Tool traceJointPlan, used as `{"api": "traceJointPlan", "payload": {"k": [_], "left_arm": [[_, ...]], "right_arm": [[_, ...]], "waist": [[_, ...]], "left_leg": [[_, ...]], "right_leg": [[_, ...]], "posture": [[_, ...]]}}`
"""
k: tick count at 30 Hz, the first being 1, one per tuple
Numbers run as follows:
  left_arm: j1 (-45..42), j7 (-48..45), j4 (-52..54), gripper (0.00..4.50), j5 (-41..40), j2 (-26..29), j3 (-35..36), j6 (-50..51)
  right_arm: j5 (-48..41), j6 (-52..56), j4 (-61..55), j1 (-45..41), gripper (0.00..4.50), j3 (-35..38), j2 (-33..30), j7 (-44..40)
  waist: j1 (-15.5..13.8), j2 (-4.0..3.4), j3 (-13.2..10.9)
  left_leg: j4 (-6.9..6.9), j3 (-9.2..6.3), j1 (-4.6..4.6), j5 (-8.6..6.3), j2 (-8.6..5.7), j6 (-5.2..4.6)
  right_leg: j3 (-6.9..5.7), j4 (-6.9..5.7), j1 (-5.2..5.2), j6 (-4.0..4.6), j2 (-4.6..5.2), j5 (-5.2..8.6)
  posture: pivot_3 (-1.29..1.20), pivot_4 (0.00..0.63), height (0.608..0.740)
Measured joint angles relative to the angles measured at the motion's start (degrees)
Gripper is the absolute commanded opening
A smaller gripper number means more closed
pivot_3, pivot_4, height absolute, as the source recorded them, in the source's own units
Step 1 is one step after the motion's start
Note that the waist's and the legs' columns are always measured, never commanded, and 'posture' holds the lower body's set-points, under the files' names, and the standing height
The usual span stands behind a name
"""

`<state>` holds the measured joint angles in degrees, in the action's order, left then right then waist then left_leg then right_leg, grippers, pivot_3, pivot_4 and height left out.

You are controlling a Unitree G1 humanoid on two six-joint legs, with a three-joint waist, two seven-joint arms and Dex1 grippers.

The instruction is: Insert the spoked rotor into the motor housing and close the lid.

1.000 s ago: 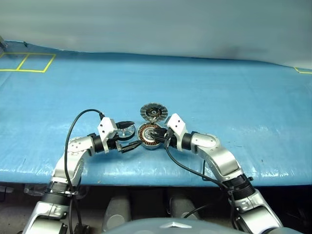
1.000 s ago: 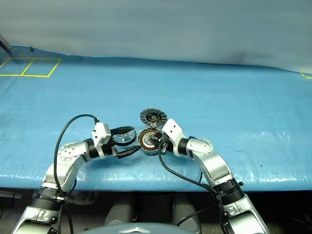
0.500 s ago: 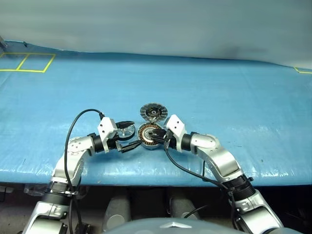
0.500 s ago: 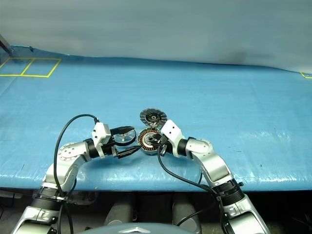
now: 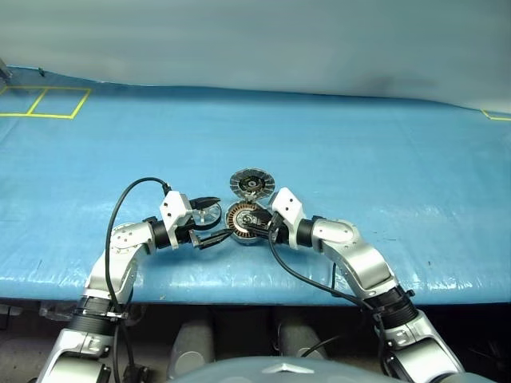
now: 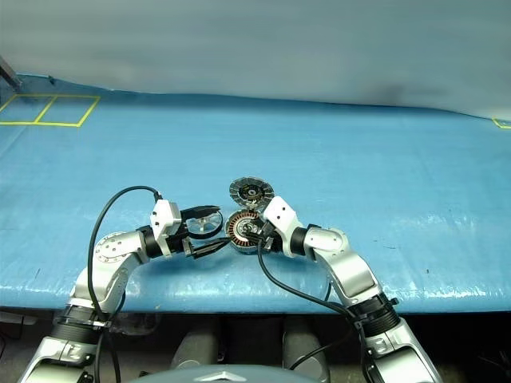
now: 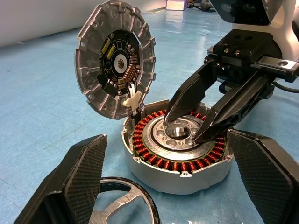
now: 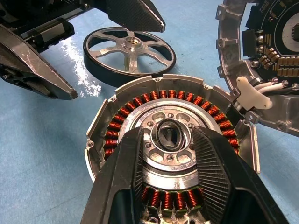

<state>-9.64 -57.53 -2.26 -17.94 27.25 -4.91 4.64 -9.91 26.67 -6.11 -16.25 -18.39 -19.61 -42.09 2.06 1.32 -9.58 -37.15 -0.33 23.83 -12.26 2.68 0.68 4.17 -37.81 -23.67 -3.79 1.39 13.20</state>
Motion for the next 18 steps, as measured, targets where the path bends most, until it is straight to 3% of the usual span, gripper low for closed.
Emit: {"api": "traceJointPlan", "payload": {"k": [8,11,15,18], "left_arm": [[-0.05,0.0,0.0,4.5,0.02,0.0,-0.01,0.0],[-0.05,0.02,0.0,4.5,0.02,0.0,-0.01,0.0],[-0.04,0.06,0.0,4.5,0.04,0.0,-0.01,-0.02],[-0.04,0.17,0.0,4.5,0.08,0.0,-0.01,-0.09]], "right_arm": [[-1.0,0.05,-1.62,0.02,1.73,0.39,0.62,-0.06],[-1.82,0.09,-1.67,0.02,1.22,0.39,0.93,-0.09],[-1.97,0.08,-1.39,-0.02,0.02,0.4,1.09,-0.03],[-1.93,0.02,-0.63,-0.11,0.02,0.4,1.15,0.03]], "waist": [[0.01,0.0,0.0],[0.01,0.0,0.0],[0.0,0.0,0.0],[0.01,0.0,0.0]], "left_leg": [[0.01,0.0,0.0,0.0,0.0,0.0],[0.0,0.0,0.01,0.0,0.0,0.0],[0.01,0.0,0.01,0.0,0.0,0.0],[0.01,0.0,0.01,0.0,0.0,0.0]], "right_leg": [[0.0,0.0,-0.01,0.0,0.0,0.0],[0.0,0.0,-0.01,0.0,0.0,0.0],[0.0,0.0,-0.01,0.0,0.0,0.0],[0.0,0.0,-0.01,0.0,0.0,0.0]], "posture": [[0.0,0.15,0.74],[0.0,0.15,0.74],[0.0,0.15,0.74],[0.0,0.15,0.74]]}}
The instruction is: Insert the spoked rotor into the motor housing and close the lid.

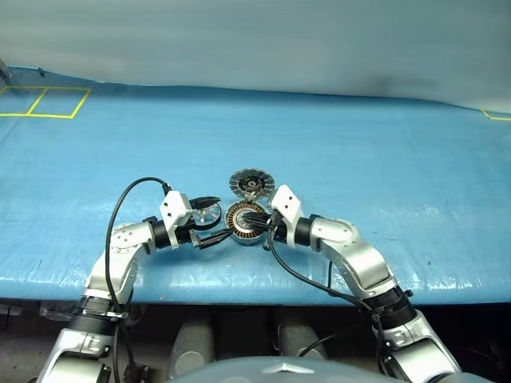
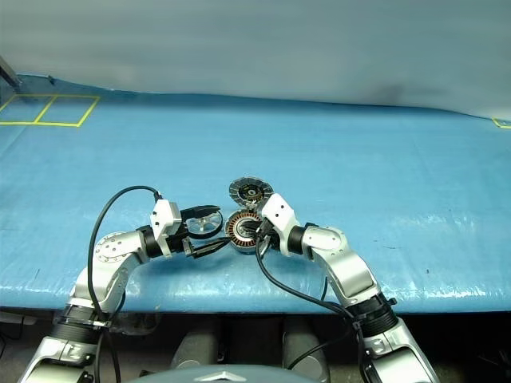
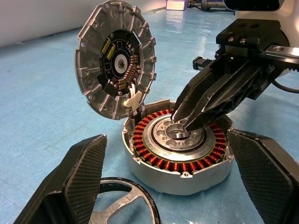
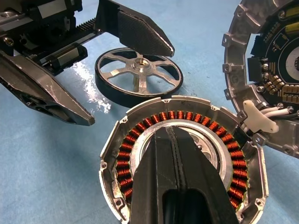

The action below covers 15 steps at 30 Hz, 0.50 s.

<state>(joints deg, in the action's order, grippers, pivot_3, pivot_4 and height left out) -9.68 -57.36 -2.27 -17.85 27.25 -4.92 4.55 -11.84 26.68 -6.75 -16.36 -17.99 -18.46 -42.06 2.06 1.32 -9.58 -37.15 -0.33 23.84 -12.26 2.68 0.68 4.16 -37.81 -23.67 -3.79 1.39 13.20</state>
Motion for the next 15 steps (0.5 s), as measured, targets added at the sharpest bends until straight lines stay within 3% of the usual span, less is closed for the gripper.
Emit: {"api": "traceJointPlan", "payload": {"k": [15], "left_arm": [[0.02,0.58,0.0,4.5,0.05,0.05,0.0,-0.01]], "right_arm": [[1.43,-0.45,2.34,-0.95,0.02,-0.13,0.5,0.74]], "waist": [[0.0,0.0,0.0]], "left_leg": [[0.01,0.0,0.0,0.0,0.0,0.0]], "right_leg": [[0.0,0.0,-0.01,0.0,0.0,0.0]], "posture": [[0.0,0.15,0.74]]}}
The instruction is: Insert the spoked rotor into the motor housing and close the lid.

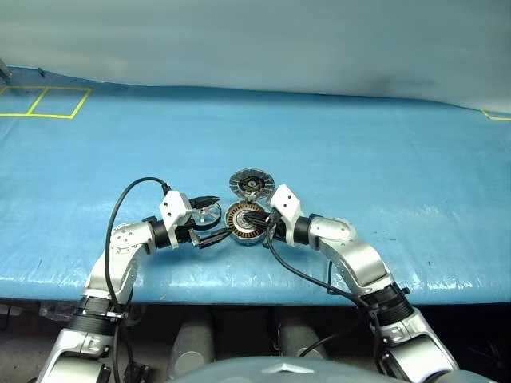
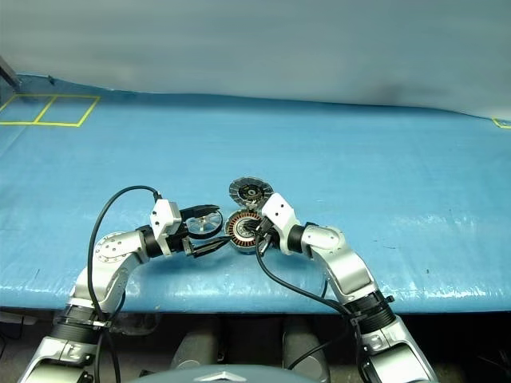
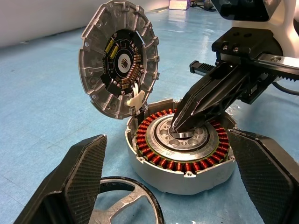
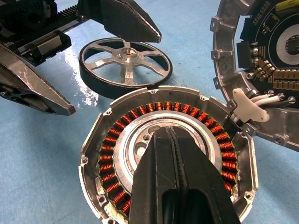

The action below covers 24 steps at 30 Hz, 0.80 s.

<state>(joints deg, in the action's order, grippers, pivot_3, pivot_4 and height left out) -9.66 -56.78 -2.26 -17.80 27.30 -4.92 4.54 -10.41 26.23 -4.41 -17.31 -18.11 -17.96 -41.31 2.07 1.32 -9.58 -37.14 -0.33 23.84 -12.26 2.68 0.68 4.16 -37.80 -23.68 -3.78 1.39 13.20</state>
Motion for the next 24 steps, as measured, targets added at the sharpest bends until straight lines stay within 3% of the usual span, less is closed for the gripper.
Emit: {"api": "traceJointPlan", "payload": {"k": [24], "left_arm": [[0.28,0.38,0.0,4.5,0.93,0.0,0.0,-0.1]], "right_arm": [[3.55,-0.74,-0.02,-0.51,0.02,-1.95,-0.35,-0.45]], "waist": [[0.08,0.0,0.01]], "left_leg": [[0.02,0.0,-0.04,0.0,0.01,0.0]], "right_leg": [[0.0,0.0,0.02,0.01,0.0,0.01]], "posture": [[0.0,0.15,0.74]]}}
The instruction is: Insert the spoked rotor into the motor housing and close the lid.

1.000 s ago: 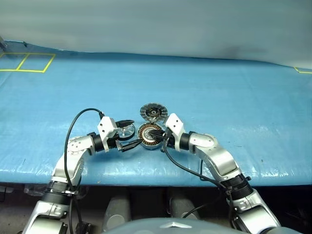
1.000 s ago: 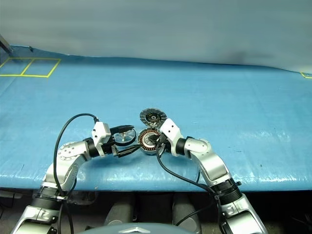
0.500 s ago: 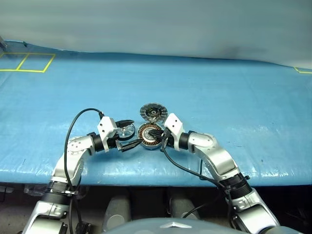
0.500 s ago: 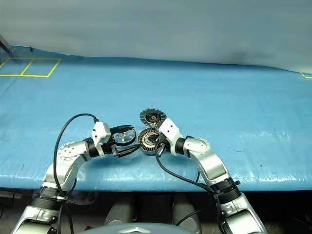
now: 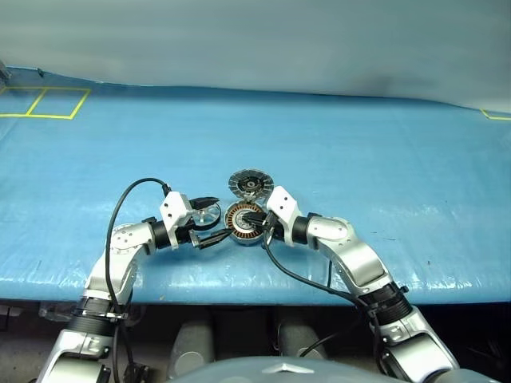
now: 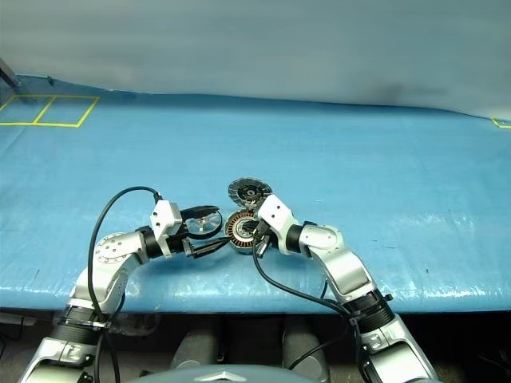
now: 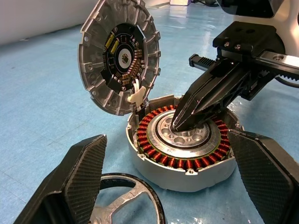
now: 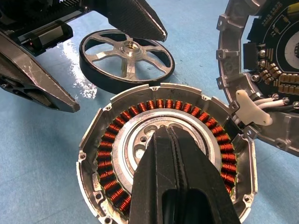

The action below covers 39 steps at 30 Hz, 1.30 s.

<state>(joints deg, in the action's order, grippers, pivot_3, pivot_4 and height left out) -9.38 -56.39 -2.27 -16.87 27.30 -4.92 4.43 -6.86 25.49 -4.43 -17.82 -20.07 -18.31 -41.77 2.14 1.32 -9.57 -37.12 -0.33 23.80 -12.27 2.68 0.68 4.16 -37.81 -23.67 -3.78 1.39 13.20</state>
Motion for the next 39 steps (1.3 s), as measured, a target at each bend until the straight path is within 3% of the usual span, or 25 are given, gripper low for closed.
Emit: {"api": "traceJointPlan", "payload": {"k": [39], "left_arm": [[0.15,0.16,0.0,4.5,0.07,0.01,0.0,0.01]], "right_arm": [[-2.49,2.38,-1.24,0.4,0.02,0.8,1.12,-0.42]], "waist": [[-0.01,0.0,0.0]], "left_leg": [[0.03,0.0,0.02,0.0,0.01,0.0]], "right_leg": [[0.0,0.01,-0.03,0.01,-0.01,0.01]], "posture": [[0.0,0.15,0.74]]}}
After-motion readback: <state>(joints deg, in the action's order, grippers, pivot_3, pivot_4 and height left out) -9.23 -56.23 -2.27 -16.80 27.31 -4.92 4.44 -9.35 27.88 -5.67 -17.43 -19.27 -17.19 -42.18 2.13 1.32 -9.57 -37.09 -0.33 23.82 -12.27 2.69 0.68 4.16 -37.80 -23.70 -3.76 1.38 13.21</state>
